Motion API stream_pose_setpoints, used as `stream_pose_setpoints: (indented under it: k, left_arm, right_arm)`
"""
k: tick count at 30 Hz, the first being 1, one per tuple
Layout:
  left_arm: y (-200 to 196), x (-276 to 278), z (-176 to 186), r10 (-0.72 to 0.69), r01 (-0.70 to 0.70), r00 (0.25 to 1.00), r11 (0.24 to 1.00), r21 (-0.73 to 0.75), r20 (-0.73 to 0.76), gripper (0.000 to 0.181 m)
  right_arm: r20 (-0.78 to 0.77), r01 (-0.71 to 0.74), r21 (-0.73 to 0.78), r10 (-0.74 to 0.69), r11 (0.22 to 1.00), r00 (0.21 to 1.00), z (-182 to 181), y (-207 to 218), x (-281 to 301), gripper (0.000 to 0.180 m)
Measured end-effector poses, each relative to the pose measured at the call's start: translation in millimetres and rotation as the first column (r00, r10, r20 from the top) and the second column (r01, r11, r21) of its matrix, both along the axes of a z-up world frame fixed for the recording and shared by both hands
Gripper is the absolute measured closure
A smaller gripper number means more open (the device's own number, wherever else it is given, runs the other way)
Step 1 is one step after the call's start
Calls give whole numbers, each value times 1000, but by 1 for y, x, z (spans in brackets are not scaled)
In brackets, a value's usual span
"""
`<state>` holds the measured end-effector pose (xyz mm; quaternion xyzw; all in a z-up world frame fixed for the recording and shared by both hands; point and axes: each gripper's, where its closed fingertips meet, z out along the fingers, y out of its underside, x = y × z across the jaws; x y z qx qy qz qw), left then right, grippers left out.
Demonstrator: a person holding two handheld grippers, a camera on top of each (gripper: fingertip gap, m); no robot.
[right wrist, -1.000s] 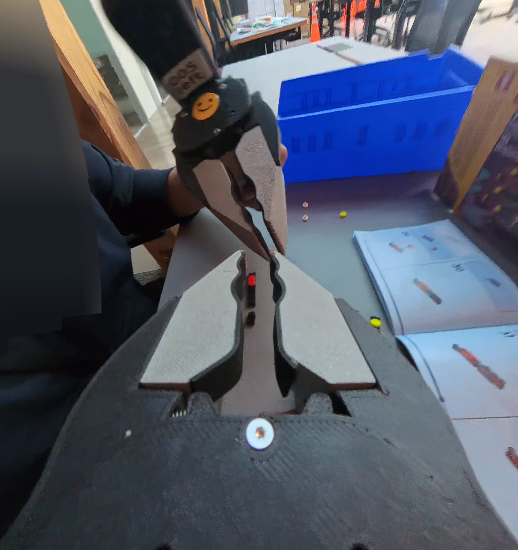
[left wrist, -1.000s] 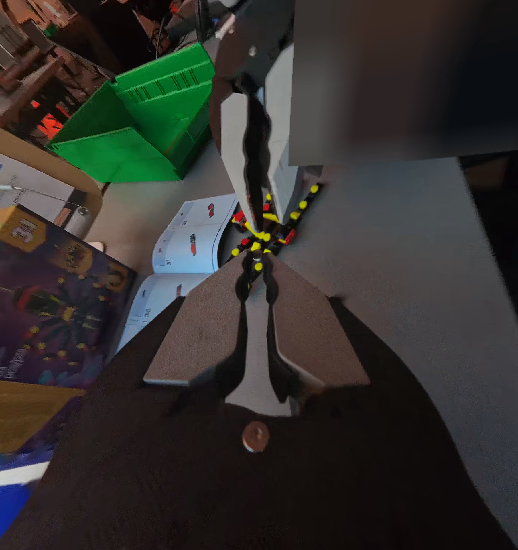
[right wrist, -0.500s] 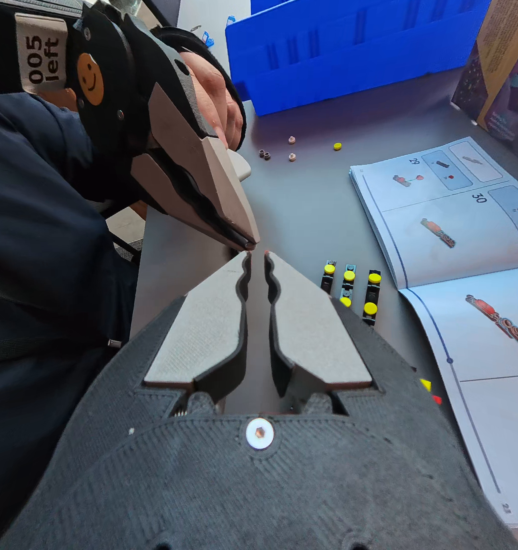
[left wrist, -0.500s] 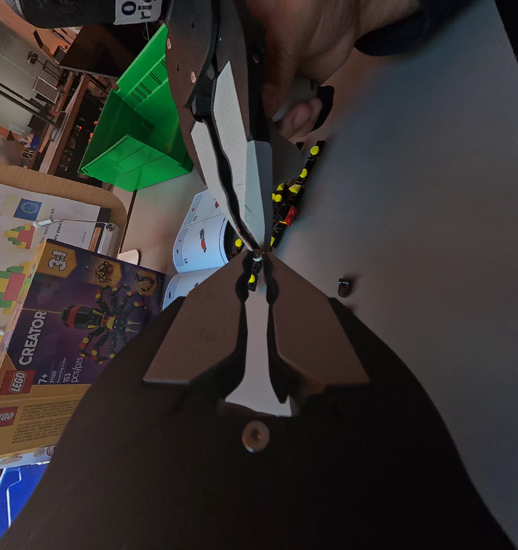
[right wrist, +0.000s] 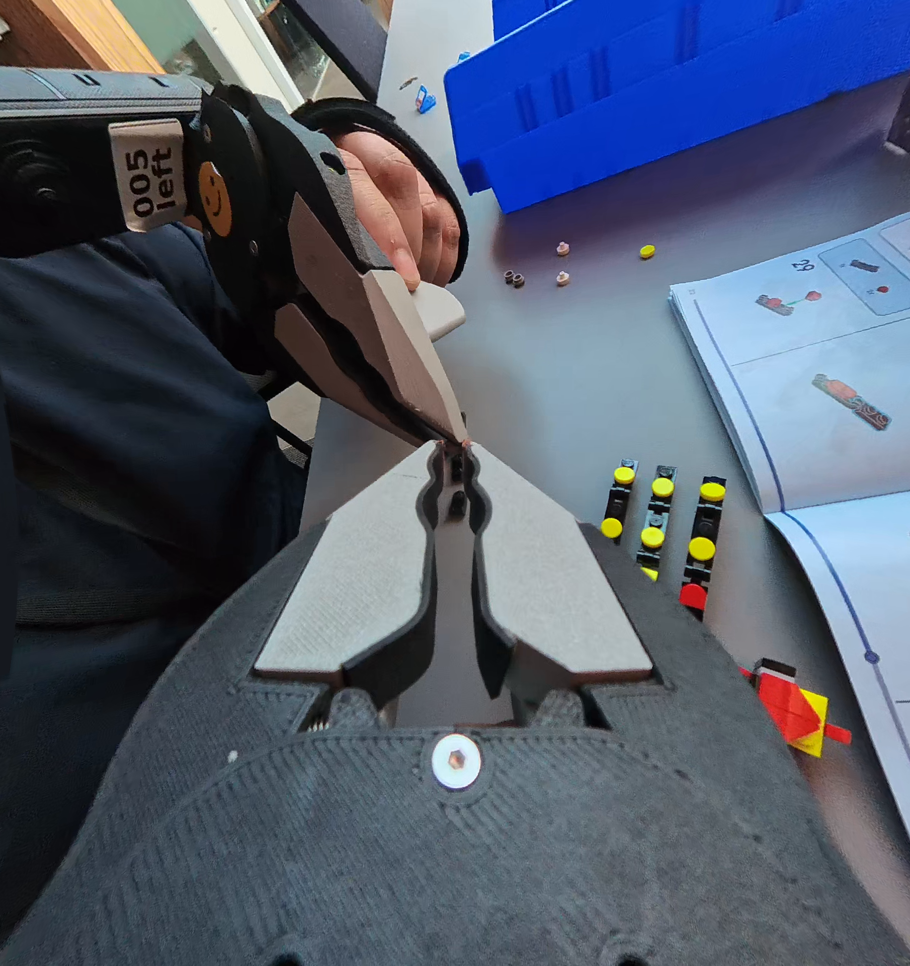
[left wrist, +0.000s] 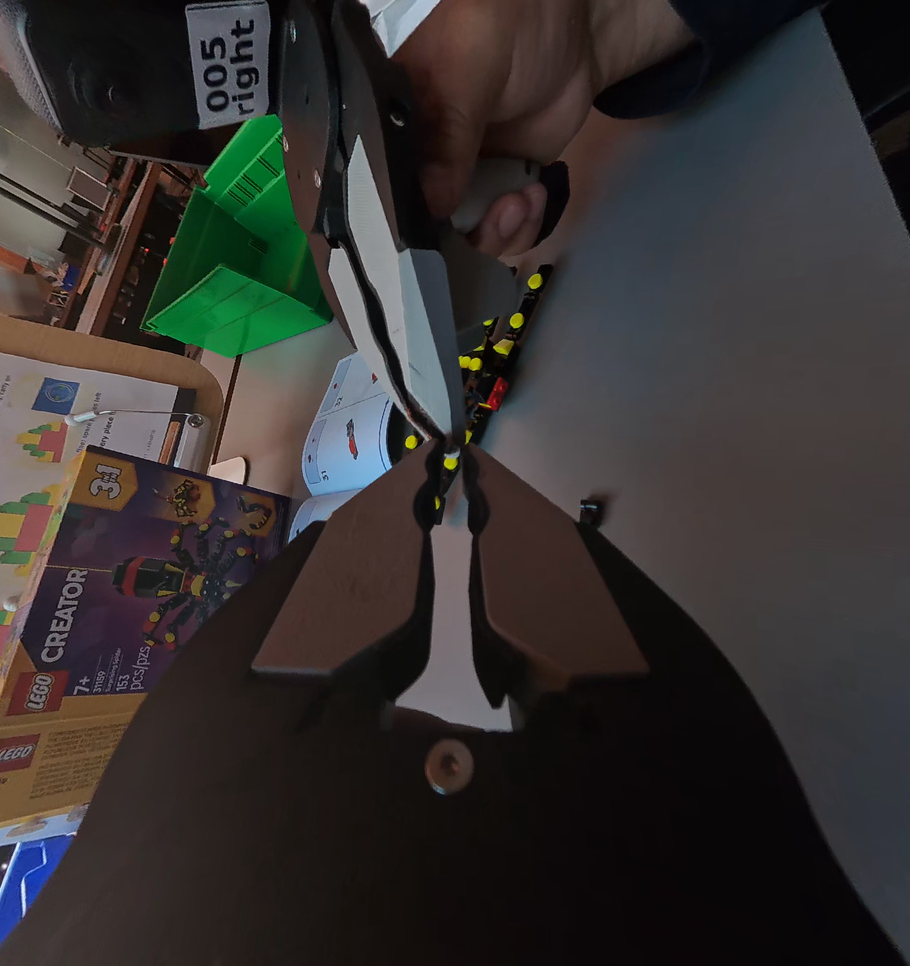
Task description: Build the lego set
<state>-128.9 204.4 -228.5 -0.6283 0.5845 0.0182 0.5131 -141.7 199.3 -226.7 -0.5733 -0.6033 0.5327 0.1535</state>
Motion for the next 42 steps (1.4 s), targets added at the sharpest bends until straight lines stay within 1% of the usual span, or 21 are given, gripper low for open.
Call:
stream_pose_setpoints:
  k: [8, 16, 24, 35, 42]
  left_arm:
    - [-5, 2, 9, -25, 26, 998, 1000, -11, 59, 176]
    - [-5, 2, 7, -28, 29, 998, 999, -14, 53, 176]
    - [-7, 3, 14, -42, 46, 993, 998, -38, 112, 176]
    - [-8, 3, 22, -41, 81, 968, 985, -153, 248, 176]
    - [-6, 1, 21, -23, 79, 962, 977, -198, 271, 167]
  right_arm:
    - [-34, -30, -73, 28, 997, 999, 10, -5, 2, 175]
    - [-15, -21, -68, 20, 997, 1000, 8, -5, 2, 175]
    - [-42, -37, -90, 33, 995, 999, 14, -7, 3, 175]
    - [-84, -50, -113, 41, 992, 996, 22, -8, 3, 176]
    - [-97, -65, -126, 53, 990, 994, 24, -11, 3, 176]
